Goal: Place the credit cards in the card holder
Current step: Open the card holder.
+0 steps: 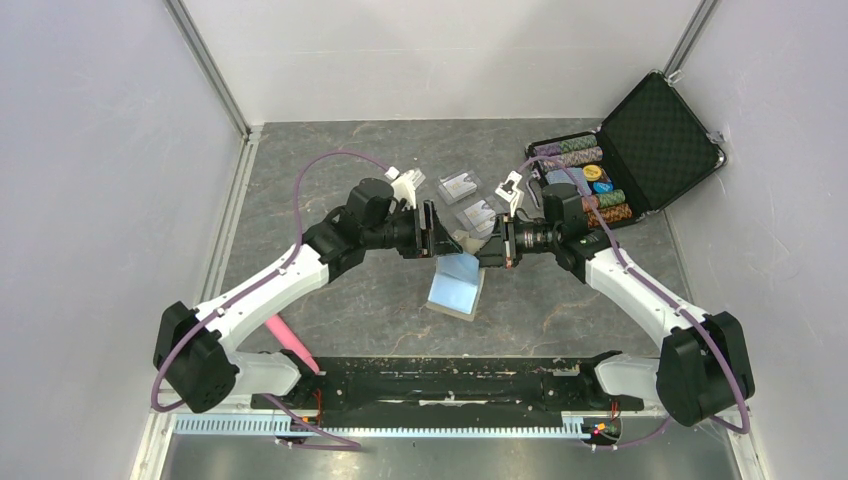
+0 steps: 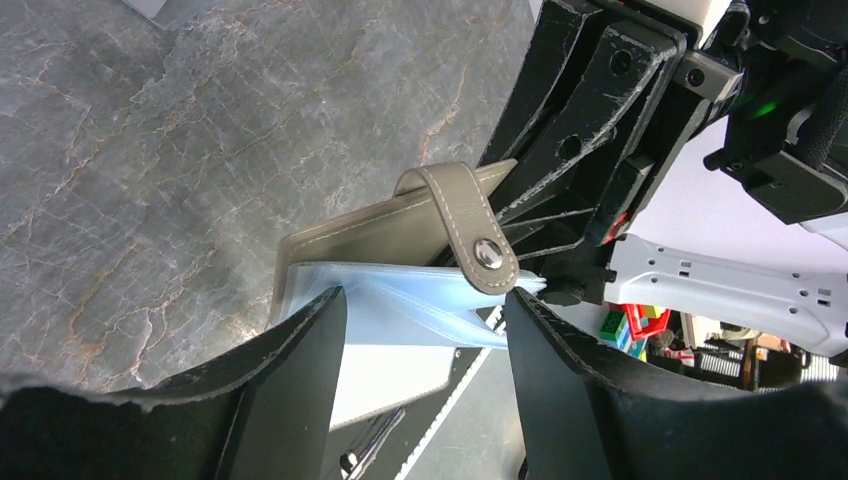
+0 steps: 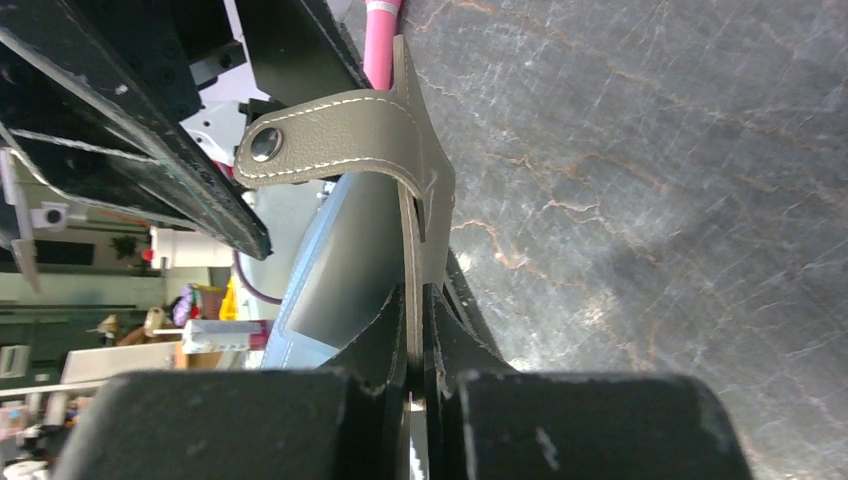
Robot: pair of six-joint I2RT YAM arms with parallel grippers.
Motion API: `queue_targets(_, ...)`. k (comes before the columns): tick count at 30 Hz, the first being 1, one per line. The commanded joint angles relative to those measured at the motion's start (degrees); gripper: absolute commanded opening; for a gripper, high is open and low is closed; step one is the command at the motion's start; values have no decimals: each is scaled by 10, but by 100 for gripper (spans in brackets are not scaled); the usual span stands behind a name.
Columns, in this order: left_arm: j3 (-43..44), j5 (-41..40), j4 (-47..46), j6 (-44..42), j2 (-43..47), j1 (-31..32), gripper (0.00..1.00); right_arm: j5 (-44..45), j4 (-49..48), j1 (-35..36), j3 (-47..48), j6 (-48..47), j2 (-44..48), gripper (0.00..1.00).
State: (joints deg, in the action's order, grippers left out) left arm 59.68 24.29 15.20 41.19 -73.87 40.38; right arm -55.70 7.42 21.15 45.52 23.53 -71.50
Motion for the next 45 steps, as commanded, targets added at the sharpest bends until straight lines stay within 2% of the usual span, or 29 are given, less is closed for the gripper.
queue_targets(1,-15,2,-56,32,21,-4,66,-31,-22,3,17,74,-2,0)
queue_targets(8,1,-37,9,20,5,-8,64,-31,-20,2,-1,120,-12,0)
queue_targets(11,33,-56,76,-27,-6,-8,64,-28,-20,1,-5,126,-15,0)
queue_targets(14,60,-42,121,-76,-23,-8,64,-28,-19,0,-2,125,-15,0)
queue_targets(19,71,8,121,-103,-45,-8,60,-33,-19,0,2,124,-21,0)
queue_targets(24,68,7,123,-111,-56,-7,60,-36,-20,0,14,125,-27,0)
queue_targets(31,57,-35,134,-129,-62,-8,66,-54,-20,-1,34,120,-35,0)
queue_targets(36,44,-34,131,-138,-67,-9,69,-63,-20,-1,43,120,-39,0)
queue_targets(42,11,22,61,-130,-49,-26,73,-77,-20,0,57,122,-45,0)
queue_targets(45,-18,87,-8,-113,-33,-47,74,-85,-20,-1,64,123,-48,0)
